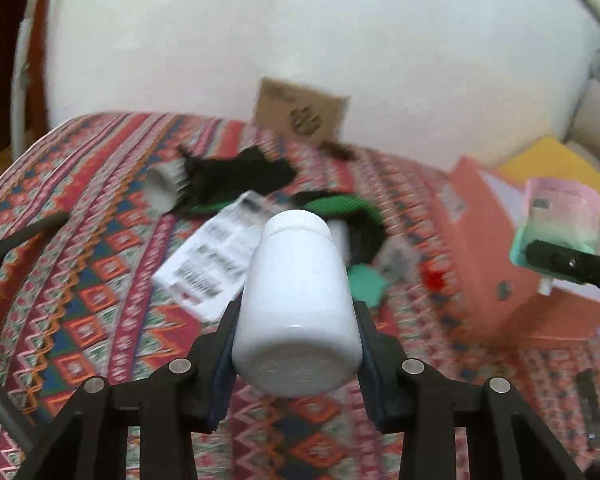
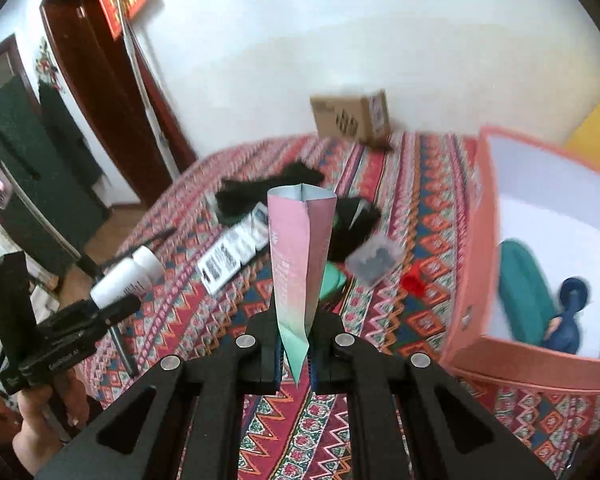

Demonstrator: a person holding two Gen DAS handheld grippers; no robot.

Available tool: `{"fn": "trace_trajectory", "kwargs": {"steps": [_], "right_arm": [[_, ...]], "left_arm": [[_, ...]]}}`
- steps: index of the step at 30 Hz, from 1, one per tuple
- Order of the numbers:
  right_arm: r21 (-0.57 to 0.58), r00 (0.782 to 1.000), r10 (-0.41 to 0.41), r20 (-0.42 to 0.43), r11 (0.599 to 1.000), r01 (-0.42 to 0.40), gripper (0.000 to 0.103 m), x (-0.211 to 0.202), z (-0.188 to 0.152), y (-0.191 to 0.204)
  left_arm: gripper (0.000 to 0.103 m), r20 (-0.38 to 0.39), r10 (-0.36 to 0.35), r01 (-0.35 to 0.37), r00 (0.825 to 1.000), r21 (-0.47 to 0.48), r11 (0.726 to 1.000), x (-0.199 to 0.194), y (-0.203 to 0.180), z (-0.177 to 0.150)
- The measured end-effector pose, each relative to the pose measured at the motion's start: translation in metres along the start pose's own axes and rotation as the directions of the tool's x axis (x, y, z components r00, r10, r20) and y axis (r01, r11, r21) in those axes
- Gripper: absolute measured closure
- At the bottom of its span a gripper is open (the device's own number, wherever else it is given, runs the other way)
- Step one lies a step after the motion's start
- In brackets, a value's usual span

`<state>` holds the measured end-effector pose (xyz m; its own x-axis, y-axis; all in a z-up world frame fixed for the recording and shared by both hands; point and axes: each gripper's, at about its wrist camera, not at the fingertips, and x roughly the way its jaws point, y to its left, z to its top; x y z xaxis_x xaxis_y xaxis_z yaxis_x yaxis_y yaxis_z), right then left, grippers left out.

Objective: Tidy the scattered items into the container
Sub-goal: 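Release the pouch and white bottle into the pink box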

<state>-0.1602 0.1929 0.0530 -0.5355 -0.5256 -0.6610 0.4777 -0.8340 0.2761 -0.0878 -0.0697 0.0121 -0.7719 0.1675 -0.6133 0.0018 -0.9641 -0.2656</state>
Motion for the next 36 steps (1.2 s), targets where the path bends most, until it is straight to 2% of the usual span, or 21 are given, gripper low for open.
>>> {"fn": "trace_trajectory", "kwargs": {"steps": [3, 6, 9, 12, 14, 18, 21, 23, 24, 25, 26, 27, 29, 33, 36], "right_arm": [[0.018, 0.993, -0.047, 0.108, 0.999, 0.046, 0.095, -0.044, 0.008, -0.005], [0.061, 0.964, -0.166, 0.208, 0.986, 0.157, 0.094, -0.086, 0.014, -0.02], [0.129, 0.912, -0.298, 0.281, 0.954, 0.272, 0.094, -0.121, 0.013, -0.043], [0.195, 0.848, -0.441, 0.295, 0.896, 0.399, 0.094, -0.141, 0.013, -0.075], [0.255, 0.825, -0.495, 0.272, 0.864, 0.435, 0.094, -0.145, 0.012, -0.103], [0.325, 0.819, -0.539, 0.199, 0.824, 0.463, 0.094, -0.134, 0.012, -0.153], [0.378, 0.839, -0.525, 0.143, 0.812, 0.444, 0.094, -0.117, 0.014, -0.188], [0.389, 0.853, -0.514, 0.086, 0.806, 0.446, 0.092, -0.1, 0.014, -0.208], [0.404, 0.855, -0.515, 0.06, 0.796, 0.451, 0.089, -0.093, 0.013, -0.216], [0.425, 0.851, -0.524, 0.032, 0.778, 0.463, 0.068, -0.087, 0.01, -0.224], [0.44, 0.843, -0.538, 0.012, 0.76, 0.479, 0.044, -0.084, 0.007, -0.23], [0.447, 0.833, -0.554, 0.013, 0.748, 0.491, 0.007, -0.084, 0.005, -0.232], [0.46, 0.814, -0.581, 0.017, 0.727, 0.51, 0.006, -0.084, 0.0, -0.236], [0.483, 0.808, -0.585, 0.068, 0.728, 0.486, 0.006, -0.097, 0.001, -0.223], [0.455, 0.802, -0.585, 0.117, 0.75, 0.48, 0.006, -0.101, 0.011, -0.202]], "left_arm": [[0.059, 0.016, -0.047, 0.046, 0.999, 0.051, 0.998, -0.001, -0.034, 0.016], [0.059, 0.027, -0.116, 0.113, 0.993, 0.097, 0.989, 0.002, -0.077, 0.035], [0.059, 0.041, -0.184, 0.176, 0.982, 0.154, 0.972, 0.011, -0.127, 0.054], [0.059, 0.023, -0.252, 0.242, 0.968, 0.207, 0.948, 0.03, -0.177, 0.07], [0.059, -0.001, -0.283, 0.275, 0.959, 0.236, 0.932, 0.048, -0.207, 0.077], [0.059, -0.061, -0.3, 0.305, 0.952, 0.289, 0.907, 0.091, -0.261, 0.08], [0.059, -0.138, -0.29, 0.32, 0.947, 0.313, 0.894, 0.129, -0.289, 0.077], [0.057, -0.225, -0.299, 0.361, 0.927, 0.323, 0.875, 0.157, -0.304, 0.072], [0.044, -0.256, -0.307, 0.381, 0.917, 0.323, 0.866, 0.167, -0.308, 0.069], [0.025, -0.267, -0.305, 0.383, 0.914, 0.32, 0.866, 0.173, -0.31, 0.067], [0.018, -0.261, -0.3, 0.375, 0.917, 0.316, 0.871, 0.176, -0.311, 0.066], [0.013, -0.249, -0.298, 0.368, 0.921, 0.313, 0.875, 0.175, -0.308, 0.066], [0.012, -0.229, -0.3, 0.361, 0.926, 0.309, 0.88, 0.169, -0.3, 0.068], [0.012, -0.164, -0.27, 0.309, 0.949, 0.294, 0.905, 0.136, -0.261, 0.072], [0.011, -0.103, -0.209, 0.23, 0.973, 0.293, 0.928, 0.104, -0.218, 0.07]]}}
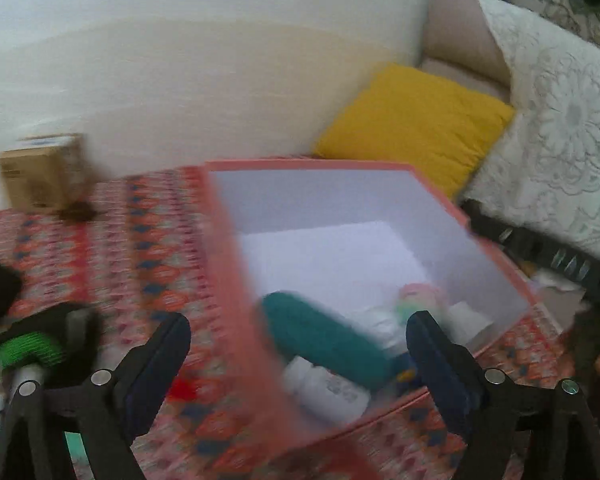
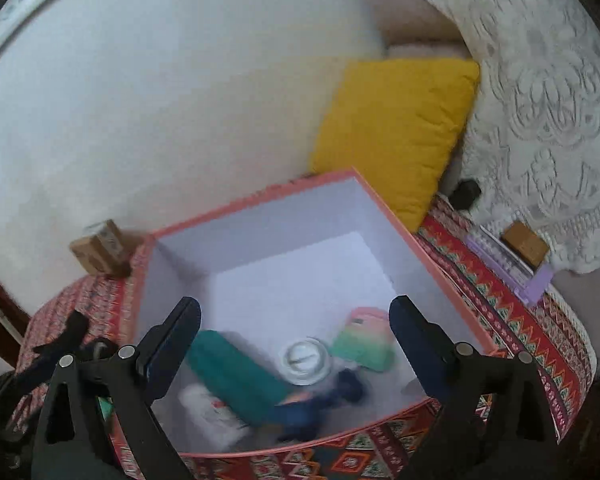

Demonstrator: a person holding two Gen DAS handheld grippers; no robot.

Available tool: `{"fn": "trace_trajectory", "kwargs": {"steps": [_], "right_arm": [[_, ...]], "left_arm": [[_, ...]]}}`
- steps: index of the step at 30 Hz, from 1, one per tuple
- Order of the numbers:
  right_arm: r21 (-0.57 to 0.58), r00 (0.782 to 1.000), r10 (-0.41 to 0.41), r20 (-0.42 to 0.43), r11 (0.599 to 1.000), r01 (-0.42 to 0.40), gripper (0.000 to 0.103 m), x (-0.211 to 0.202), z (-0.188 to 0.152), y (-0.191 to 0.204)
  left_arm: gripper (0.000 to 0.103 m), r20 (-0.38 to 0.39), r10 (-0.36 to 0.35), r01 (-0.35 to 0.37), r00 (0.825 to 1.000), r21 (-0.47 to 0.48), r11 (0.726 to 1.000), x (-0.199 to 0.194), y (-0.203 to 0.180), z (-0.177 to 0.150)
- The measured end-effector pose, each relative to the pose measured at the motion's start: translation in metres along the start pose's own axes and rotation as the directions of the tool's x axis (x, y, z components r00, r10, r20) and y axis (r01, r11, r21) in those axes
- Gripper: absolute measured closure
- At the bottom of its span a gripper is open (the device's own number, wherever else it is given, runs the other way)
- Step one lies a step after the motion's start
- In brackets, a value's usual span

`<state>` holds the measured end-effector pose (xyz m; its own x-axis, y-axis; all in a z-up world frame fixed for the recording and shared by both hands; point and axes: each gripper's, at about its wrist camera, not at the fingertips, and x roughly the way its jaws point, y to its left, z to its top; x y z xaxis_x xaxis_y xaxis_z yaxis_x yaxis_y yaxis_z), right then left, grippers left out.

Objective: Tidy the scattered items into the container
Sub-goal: 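Release the pouch and white bottle into the pink box, then grasp the green tape measure with the right tool while the left grasps the battery pack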

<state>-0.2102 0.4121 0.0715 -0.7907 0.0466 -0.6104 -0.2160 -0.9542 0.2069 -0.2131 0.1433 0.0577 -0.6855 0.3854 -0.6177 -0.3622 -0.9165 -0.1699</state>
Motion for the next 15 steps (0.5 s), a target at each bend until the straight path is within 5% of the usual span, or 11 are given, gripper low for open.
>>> {"fn": "trace_trajectory", "kwargs": {"steps": [5, 8, 12, 15], "right_arm": [[-0.188, 0.987, 0.145, 0.067, 0.974, -0.13, 0.005, -0.044, -0.012, 0.083], [-0.291, 0.956, 0.29, 0.037, 0.918, -0.267, 0.003, -0.063, -0.033, 0.135], [-0.354, 0.893, 0.43, -0.131, 0.821, -0.447, 0.001, -0.053, -0.073, 0.19], [-0.416, 0.86, 0.414, -0.297, 0.755, -0.507, 0.001, -0.021, -0.112, 0.225]], "left_arm": [[0.008, 0.046, 0.109, -0.107, 0.993, -0.051, 0.993, -0.073, 0.069, -0.034], [0.007, 0.046, 0.169, -0.164, 0.985, -0.093, 0.982, -0.107, 0.115, -0.056], [0.004, 0.016, 0.234, -0.228, 0.972, -0.164, 0.96, -0.131, 0.178, -0.098], [0.004, -0.03, 0.232, -0.234, 0.972, -0.183, 0.955, -0.127, 0.21, -0.126]]}}
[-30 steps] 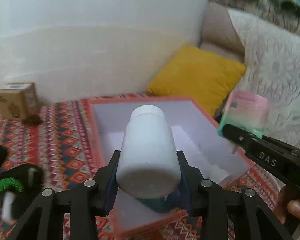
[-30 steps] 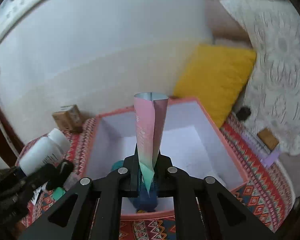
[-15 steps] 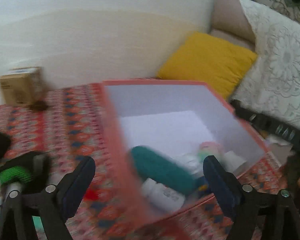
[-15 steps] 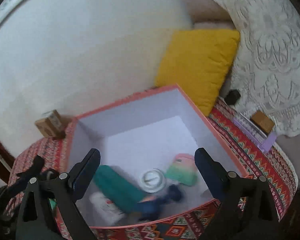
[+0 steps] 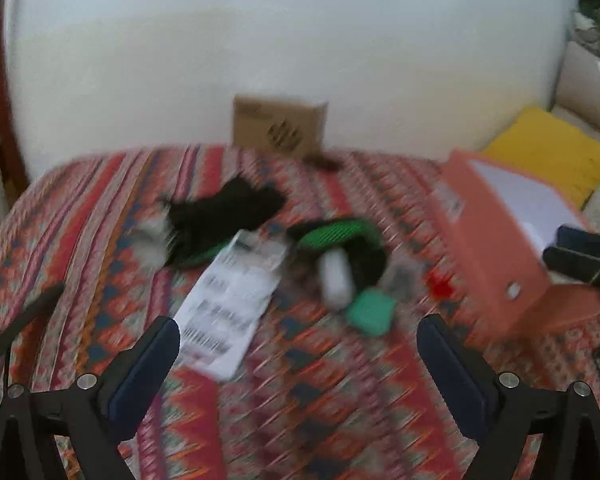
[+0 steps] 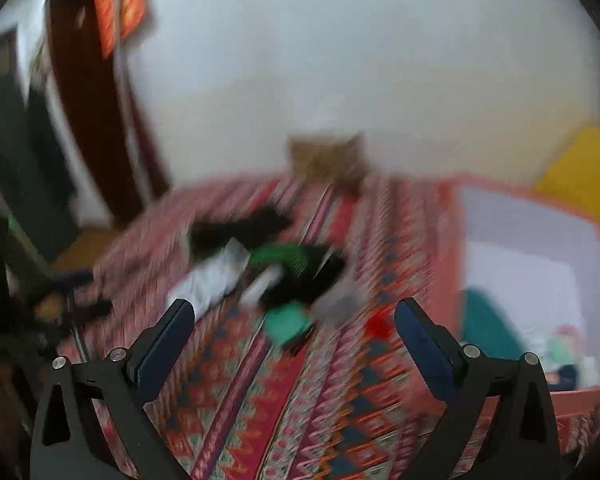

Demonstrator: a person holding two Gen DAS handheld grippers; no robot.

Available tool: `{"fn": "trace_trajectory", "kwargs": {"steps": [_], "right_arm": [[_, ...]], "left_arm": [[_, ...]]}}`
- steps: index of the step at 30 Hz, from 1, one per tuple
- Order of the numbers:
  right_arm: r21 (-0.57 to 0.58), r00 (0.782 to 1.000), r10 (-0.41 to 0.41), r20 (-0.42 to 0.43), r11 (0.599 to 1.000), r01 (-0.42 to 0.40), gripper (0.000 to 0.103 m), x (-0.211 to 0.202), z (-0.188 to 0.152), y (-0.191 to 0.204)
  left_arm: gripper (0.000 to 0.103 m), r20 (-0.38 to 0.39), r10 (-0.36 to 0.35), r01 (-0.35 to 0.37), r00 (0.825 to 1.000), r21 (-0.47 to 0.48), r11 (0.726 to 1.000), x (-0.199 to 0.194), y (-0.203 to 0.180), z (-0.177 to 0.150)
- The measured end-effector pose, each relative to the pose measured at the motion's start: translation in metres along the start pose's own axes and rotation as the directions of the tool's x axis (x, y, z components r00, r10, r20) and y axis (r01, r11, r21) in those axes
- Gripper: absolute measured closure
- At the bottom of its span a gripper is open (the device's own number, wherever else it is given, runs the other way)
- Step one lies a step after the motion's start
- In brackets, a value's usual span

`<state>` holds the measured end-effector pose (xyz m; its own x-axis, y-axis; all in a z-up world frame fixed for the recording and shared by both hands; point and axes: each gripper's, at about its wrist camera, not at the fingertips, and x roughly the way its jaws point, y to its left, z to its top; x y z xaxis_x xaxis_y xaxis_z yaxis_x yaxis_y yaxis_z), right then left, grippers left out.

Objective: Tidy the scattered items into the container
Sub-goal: 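Grasp the green tape measure with the right tool while the left grasps the battery pack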

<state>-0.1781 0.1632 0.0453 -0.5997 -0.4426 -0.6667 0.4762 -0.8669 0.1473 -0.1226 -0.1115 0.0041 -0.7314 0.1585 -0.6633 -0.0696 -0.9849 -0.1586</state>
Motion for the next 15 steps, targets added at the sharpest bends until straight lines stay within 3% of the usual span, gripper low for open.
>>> {"fn": "trace_trajectory", "kwargs": {"steps": [5, 9, 15], "right_arm": [[-0.039, 0.975, 0.045, -0.219, 0.998, -0.055, 0.002, 0.082, -0.036, 0.009], [-0.023, 0.946, 0.017, -0.323, 0.999, -0.025, 0.002, 0.124, -0.057, 0.0], [-0.022, 0.939, -0.047, -0.342, 0.999, 0.041, 0.002, 0.164, -0.058, -0.006]], "left_arm": [[0.004, -0.108, 0.038, -0.034, 0.993, 0.037, 0.999, 0.05, 0.024, -0.024], [0.004, -0.222, 0.027, -0.026, 0.975, 0.009, 1.0, 0.102, 0.033, -0.029], [0.004, -0.298, 0.057, -0.047, 0.953, 0.042, 0.998, 0.162, 0.041, -0.023]]}}
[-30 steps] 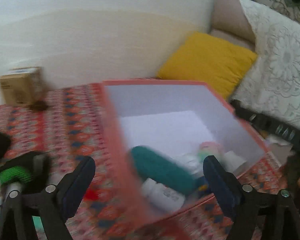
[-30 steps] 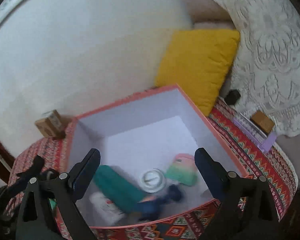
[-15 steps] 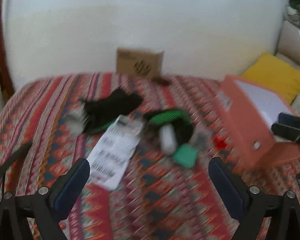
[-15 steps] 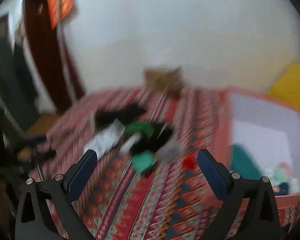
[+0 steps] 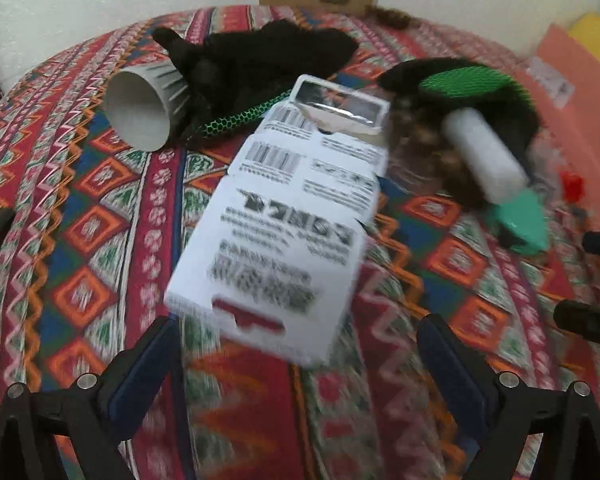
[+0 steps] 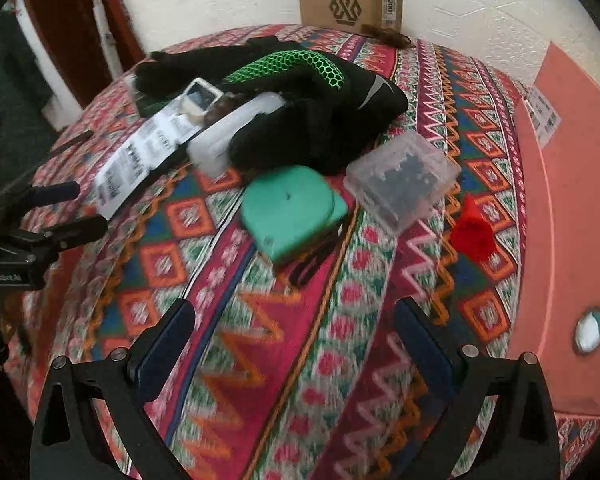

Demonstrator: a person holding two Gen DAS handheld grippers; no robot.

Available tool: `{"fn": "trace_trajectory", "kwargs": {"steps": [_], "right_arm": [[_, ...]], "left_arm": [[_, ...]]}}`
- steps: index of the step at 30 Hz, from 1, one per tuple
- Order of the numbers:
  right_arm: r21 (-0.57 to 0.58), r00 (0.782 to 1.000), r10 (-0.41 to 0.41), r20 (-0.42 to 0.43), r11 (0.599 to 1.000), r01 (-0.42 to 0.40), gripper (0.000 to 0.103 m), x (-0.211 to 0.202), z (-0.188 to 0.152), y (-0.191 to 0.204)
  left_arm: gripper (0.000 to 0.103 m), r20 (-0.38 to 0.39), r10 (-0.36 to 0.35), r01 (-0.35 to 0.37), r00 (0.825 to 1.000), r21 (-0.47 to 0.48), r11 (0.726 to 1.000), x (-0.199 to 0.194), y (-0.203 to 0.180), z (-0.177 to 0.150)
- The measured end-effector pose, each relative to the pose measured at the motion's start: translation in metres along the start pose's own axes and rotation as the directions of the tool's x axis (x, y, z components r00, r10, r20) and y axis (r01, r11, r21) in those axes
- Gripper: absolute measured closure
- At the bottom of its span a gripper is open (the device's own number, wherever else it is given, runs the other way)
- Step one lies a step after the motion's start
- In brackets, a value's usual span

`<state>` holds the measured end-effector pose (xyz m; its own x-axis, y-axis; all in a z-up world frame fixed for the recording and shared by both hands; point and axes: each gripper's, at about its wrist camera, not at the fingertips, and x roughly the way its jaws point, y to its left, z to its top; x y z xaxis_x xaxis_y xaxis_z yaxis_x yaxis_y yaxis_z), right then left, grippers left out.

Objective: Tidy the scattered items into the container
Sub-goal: 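Grasp the green tape measure with the right tool while the left grasps the battery pack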

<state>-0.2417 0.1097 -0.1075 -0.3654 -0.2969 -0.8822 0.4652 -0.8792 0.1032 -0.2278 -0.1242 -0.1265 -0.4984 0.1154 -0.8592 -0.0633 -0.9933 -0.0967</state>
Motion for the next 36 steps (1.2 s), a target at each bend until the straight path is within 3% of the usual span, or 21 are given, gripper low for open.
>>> {"fn": "trace_trajectory", "kwargs": {"steps": [8, 9, 10, 11, 12, 13, 14, 16, 19, 24, 28, 36], "right_arm": [[-0.032, 0.995, -0.064, 0.073, 0.997, 0.066, 0.003, 0.033, 0.029, 0.015], [-0.043, 0.994, -0.071, 0.084, 0.996, 0.075, 0.01, 0.033, 0.029, 0.016], [-0.044, 0.993, -0.07, 0.092, 0.996, 0.075, 0.033, 0.03, 0.03, 0.015], [-0.041, 0.993, -0.066, 0.095, 0.997, 0.07, 0.034, 0.027, 0.031, 0.014], [-0.024, 0.995, -0.05, 0.087, 0.998, 0.052, 0.034, 0.023, 0.031, 0.011], [-0.01, 0.996, -0.038, 0.08, 0.999, 0.039, 0.034, 0.02, 0.032, 0.008], [-0.004, 0.997, -0.035, 0.075, 0.999, 0.036, 0.034, 0.019, 0.031, 0.007], [0.006, 0.997, -0.03, 0.067, 1.0, 0.03, 0.034, 0.016, 0.029, 0.005], [0.012, 0.998, -0.018, 0.059, 1.0, 0.017, 0.034, 0.011, 0.028, 0.006], [0.015, 0.997, 0.008, 0.074, 1.0, -0.009, 0.034, -0.007, 0.02, 0.012], [0.024, 0.992, 0.044, 0.116, 0.999, -0.047, 0.034, -0.038, 0.012, 0.017], [0.075, 0.964, 0.12, 0.239, 0.987, -0.141, 0.034, -0.105, -0.001, 0.013]], "left_arm": [[0.001, 0.047, 0.115, -0.117, 0.992, 0.031, 0.993, 0.031, -0.003, 0.027], [0.001, 0.05, 0.12, -0.122, 0.992, 0.031, 0.992, 0.033, -0.003, 0.031], [0.001, 0.054, 0.12, -0.122, 0.991, 0.03, 0.992, 0.035, -0.003, 0.034], [0.001, 0.058, 0.118, -0.12, 0.991, 0.027, 0.992, 0.035, -0.002, 0.036], [0.012, 0.071, 0.107, -0.109, 0.992, 0.032, 0.993, 0.032, -0.003, 0.037], [0.031, 0.086, 0.093, -0.096, 0.992, 0.04, 0.995, 0.028, -0.004, 0.037], [0.041, 0.093, 0.078, -0.083, 0.993, 0.051, 0.995, 0.024, -0.006, 0.038], [0.071, 0.111, 0.099, -0.109, 0.989, 0.087, 0.99, 0.011, -0.015, 0.037], [0.079, 0.156, 0.134, -0.155, 0.979, 0.132, 0.979, -0.016, -0.029, 0.027], [0.087, 0.202, 0.1, -0.111, 0.974, 0.041, 0.993, -0.061, -0.018, 0.011], [0.092, 0.188, 0.044, -0.041, 0.981, -0.023, 0.999, -0.087, -0.006, -0.005], [0.092, 0.149, 0.013, -0.01, 0.989, -0.025, 1.0, -0.114, -0.012, -0.045]]}}
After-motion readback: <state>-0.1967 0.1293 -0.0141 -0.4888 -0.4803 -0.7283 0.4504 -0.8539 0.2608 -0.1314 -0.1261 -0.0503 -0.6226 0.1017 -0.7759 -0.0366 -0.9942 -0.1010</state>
